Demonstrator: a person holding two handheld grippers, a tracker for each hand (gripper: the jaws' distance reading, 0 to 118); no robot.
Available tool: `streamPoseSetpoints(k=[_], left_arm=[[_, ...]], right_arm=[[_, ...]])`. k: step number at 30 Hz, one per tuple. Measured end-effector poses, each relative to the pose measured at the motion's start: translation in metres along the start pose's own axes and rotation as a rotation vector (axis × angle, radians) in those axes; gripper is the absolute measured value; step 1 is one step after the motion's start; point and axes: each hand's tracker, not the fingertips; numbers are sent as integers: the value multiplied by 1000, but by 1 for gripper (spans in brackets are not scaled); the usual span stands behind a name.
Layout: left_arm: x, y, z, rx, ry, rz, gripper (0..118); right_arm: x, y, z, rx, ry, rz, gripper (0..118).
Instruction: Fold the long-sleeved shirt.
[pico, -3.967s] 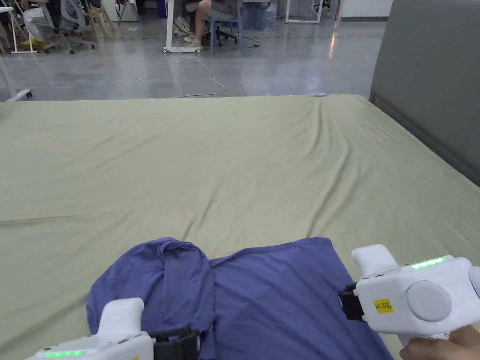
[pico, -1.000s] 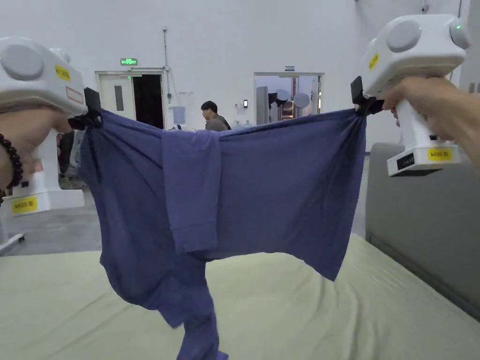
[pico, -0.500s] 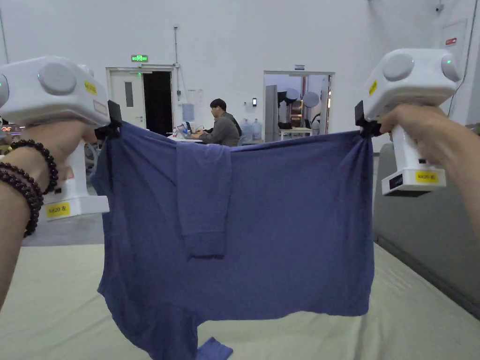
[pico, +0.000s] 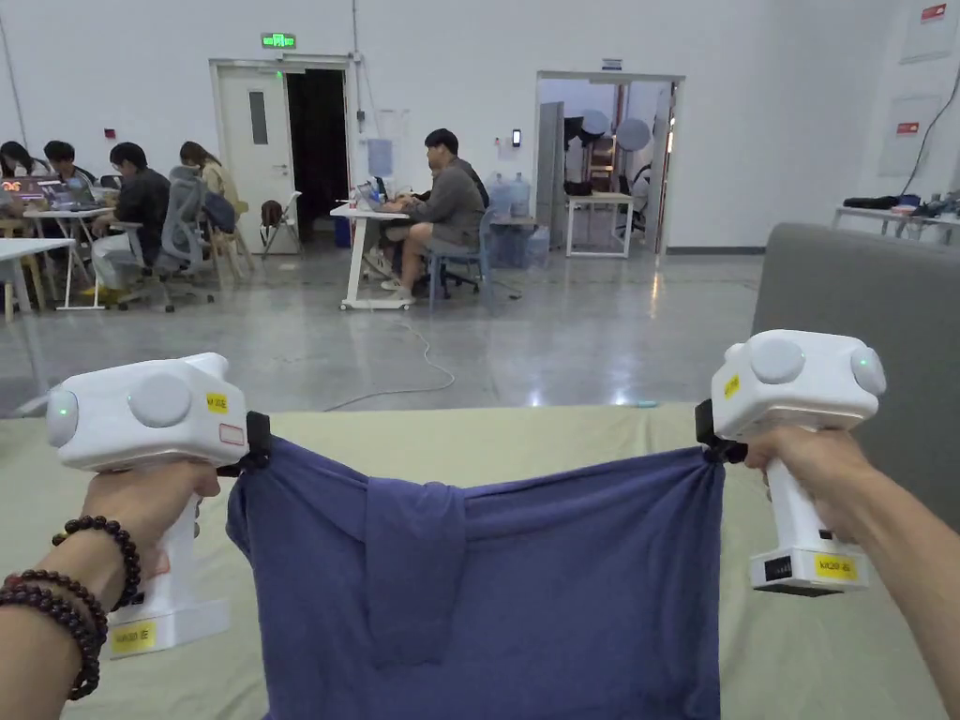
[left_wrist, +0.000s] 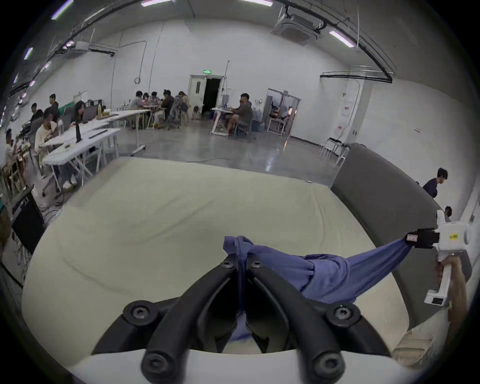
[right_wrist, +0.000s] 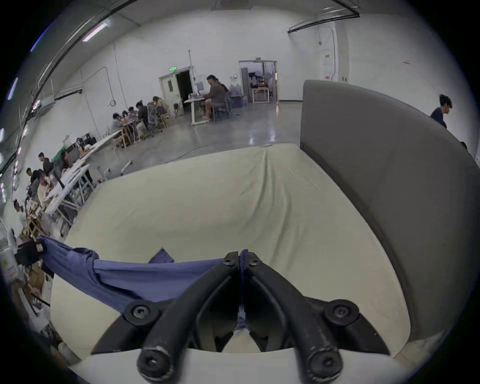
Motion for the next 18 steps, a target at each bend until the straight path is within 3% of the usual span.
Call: streamPoseSetpoints(k=[7, 12, 18], left_arm=[[7, -73, 77, 12, -16, -77, 0], [7, -161, 140, 4, 36, -83, 0], [4, -291, 175, -198, 69, -71, 0]], right_arm=[[17, -83, 71, 29, 69, 109, 0], [41, -171, 118, 4, 137, 115, 0], [68, -295, 136, -168, 177, 135, 0]])
